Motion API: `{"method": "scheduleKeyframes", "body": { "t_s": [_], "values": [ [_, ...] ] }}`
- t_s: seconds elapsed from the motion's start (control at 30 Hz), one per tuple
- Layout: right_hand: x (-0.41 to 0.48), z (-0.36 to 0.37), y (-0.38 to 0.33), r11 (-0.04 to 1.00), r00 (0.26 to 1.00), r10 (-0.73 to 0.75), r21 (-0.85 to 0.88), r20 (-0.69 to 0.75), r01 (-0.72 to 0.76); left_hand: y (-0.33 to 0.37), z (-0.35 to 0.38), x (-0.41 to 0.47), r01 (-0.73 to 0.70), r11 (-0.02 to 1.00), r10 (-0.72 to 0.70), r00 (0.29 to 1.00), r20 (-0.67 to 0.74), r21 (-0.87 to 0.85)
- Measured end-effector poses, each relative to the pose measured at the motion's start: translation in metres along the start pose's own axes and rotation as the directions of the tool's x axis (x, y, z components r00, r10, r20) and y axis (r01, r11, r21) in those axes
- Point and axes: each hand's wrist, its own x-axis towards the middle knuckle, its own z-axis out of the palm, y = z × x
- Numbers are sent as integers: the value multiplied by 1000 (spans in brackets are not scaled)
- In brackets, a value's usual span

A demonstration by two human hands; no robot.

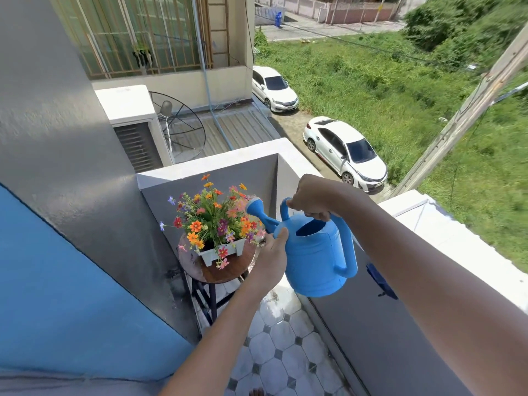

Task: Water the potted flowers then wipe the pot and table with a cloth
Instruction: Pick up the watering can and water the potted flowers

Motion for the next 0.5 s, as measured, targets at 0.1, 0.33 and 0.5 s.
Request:
{"method": "scheduleKeyframes", "body": {
  "t_s": [0.1, 0.33, 0.5],
  "values": [
    [0, -4, 8, 1000, 1000, 3, 2, 19, -3, 7, 8, -2, -1, 1000, 1, 1000, 3, -20],
    [0, -4, 29, 989, 995, -45, 146, 93, 31, -4, 15, -3, -23, 999, 24, 999, 21, -27],
    [-1, 10, 51, 958, 994, -99, 274, 49, 82, -12, 13, 8, -82, 996, 83, 996, -20, 35]
  ]
}}
